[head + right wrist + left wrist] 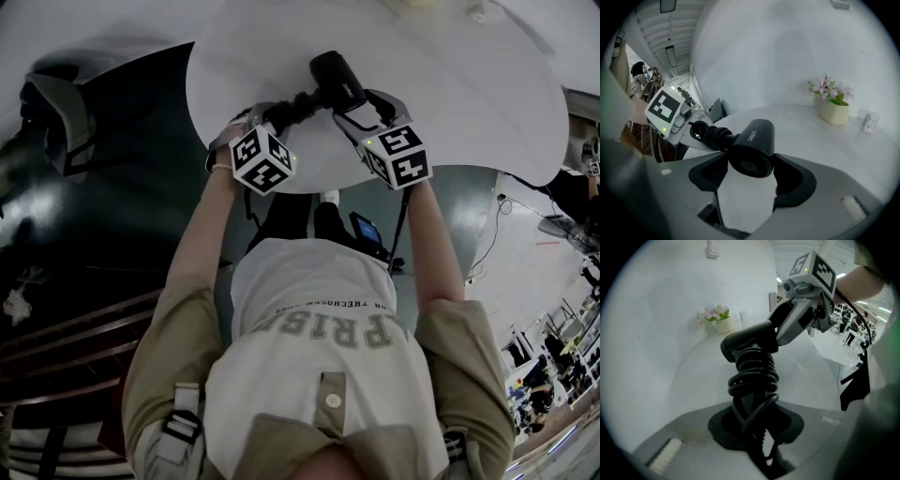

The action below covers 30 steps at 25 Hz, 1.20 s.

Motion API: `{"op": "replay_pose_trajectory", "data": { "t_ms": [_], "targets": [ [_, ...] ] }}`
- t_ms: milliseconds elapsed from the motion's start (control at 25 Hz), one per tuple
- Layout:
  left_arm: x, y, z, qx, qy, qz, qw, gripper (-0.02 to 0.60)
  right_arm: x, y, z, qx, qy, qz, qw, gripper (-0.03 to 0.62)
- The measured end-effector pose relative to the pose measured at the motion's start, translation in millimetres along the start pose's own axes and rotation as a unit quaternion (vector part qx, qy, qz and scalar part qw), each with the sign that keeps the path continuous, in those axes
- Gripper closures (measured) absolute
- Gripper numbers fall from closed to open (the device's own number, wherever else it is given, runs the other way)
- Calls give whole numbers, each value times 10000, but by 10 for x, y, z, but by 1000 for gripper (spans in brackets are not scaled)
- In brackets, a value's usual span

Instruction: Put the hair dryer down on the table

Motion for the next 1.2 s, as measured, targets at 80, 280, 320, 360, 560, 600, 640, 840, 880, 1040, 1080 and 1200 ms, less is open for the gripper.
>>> {"op": "replay_pose_trajectory", "data": {
  "t_ms": [80,280,320,360,560,600,640,840,880,1040,1080,1200],
  "targets": [
    [-3,13,-2,-29,-1,54,10000,494,-15,16,-6,20,29,32,10000,283],
    [-6,40,-2,-47,34,122,9999,494,-36,45,-19,44,71,95,9999,283],
    [-6,41,-1,-47,42,131,9999,494,-38,49,-21,52,75,101,9999,283],
    [-6,42,-2,-47,48,144,9999,494,-41,53,-22,62,81,109,9999,283],
    [-9,56,-11,-46,92,209,9997,494,-66,71,-31,104,111,163,9998,283],
    [-9,57,-9,-38,104,215,9997,494,-68,74,-31,105,112,165,9997,283],
    [-8,56,-7,-25,119,222,9997,494,-68,75,-31,104,114,166,9997,283],
    [9,70,-18,160,269,288,9991,494,-82,84,-41,102,116,225,9996,284],
    [8,80,-22,177,278,297,9990,494,-89,90,-45,105,109,226,9996,284],
    [5,103,-33,321,371,330,9983,494,-106,115,-53,92,104,267,9995,286],
    [6,106,-38,366,399,340,9980,492,-111,117,-52,85,106,272,9995,286],
    [10,117,-54,439,458,368,9973,492,-132,113,-48,46,116,271,9996,287]
  ]
}}
Point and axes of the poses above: the fingertips, and each gripper's own axes: y forward along the fingers, z to its left, x out of its top, the point moved 10 cm from there along -y, backward along the fingers, and after that the axes turned 2 degrees about -y, right-handed, at the moved point
